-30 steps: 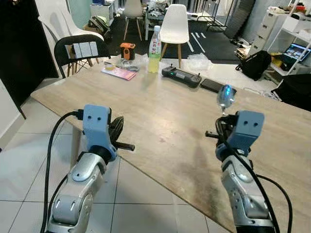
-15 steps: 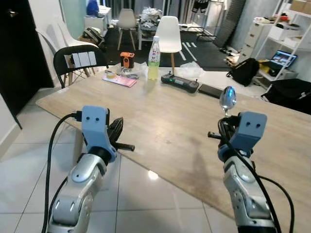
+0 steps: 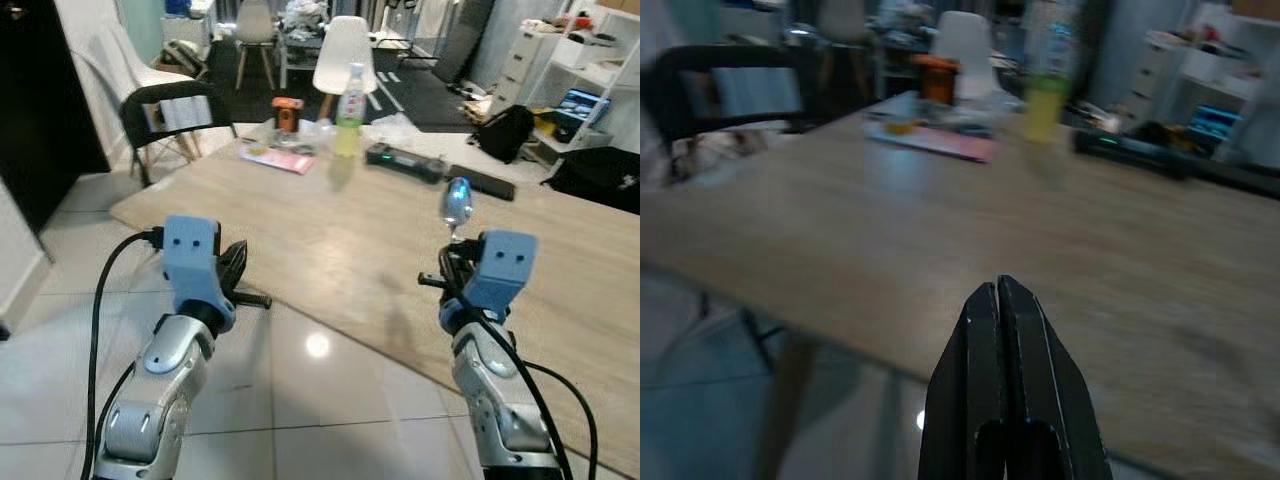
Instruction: Setting the table
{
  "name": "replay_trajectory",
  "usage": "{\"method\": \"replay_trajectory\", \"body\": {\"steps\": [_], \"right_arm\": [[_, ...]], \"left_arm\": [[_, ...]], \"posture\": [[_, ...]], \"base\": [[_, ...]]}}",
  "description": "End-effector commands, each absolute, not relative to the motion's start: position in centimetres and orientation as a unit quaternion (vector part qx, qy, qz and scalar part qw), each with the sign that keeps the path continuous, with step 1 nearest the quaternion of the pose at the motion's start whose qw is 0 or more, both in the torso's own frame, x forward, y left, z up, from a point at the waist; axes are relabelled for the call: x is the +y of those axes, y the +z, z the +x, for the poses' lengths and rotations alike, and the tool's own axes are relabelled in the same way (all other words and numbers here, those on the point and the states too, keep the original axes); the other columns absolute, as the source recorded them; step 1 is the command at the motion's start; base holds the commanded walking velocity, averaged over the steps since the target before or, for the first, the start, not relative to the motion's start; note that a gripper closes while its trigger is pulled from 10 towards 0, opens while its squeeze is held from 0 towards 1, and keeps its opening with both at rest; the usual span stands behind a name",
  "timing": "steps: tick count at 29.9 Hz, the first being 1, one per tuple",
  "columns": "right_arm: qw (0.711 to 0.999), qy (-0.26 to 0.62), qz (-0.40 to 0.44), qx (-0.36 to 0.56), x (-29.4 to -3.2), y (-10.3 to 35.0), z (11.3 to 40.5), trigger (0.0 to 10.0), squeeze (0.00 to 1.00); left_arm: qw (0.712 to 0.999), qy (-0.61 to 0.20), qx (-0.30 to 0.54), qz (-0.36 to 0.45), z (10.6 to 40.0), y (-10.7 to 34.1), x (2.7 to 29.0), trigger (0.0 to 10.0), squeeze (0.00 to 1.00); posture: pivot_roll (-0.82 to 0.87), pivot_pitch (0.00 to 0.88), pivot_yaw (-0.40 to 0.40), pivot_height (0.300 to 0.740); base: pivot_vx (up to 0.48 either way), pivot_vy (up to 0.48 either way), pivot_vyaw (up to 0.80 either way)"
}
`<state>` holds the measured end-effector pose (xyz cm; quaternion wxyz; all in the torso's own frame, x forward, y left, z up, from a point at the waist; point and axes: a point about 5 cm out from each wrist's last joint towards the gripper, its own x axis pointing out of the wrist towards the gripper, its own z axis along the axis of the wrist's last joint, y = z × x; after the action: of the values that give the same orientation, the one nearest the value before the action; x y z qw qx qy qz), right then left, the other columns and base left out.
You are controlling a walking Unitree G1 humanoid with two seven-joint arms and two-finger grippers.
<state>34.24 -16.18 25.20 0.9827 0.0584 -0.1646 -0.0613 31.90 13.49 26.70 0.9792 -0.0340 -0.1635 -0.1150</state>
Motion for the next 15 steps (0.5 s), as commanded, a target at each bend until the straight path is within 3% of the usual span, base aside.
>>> {"method": "replay_trajectory", "body": {"steps": [1, 15], "right_arm": [[0.982, -0.073, 0.06, -0.162, -16.76, 24.94, 34.09, 10.0, 0.0], [0.982, -0.076, 0.052, -0.165, -16.78, 25.09, 34.06, 10.0, 0.0]], "left_arm": [[0.981, -0.122, -0.149, -0.035, 31.85, 26.09, 13.1, 10.0, 0.0], [0.981, -0.123, -0.15, -0.031, 31.9, 26.15, 13.11, 10.0, 0.0]], "posture": [[0.07, 0.146, -0.009, 0.74], [0.07, 0.146, -0.008, 0.74]], "base": [[0.0, 0.0, 0.0], [0.0, 0.0, 0.0]]}}
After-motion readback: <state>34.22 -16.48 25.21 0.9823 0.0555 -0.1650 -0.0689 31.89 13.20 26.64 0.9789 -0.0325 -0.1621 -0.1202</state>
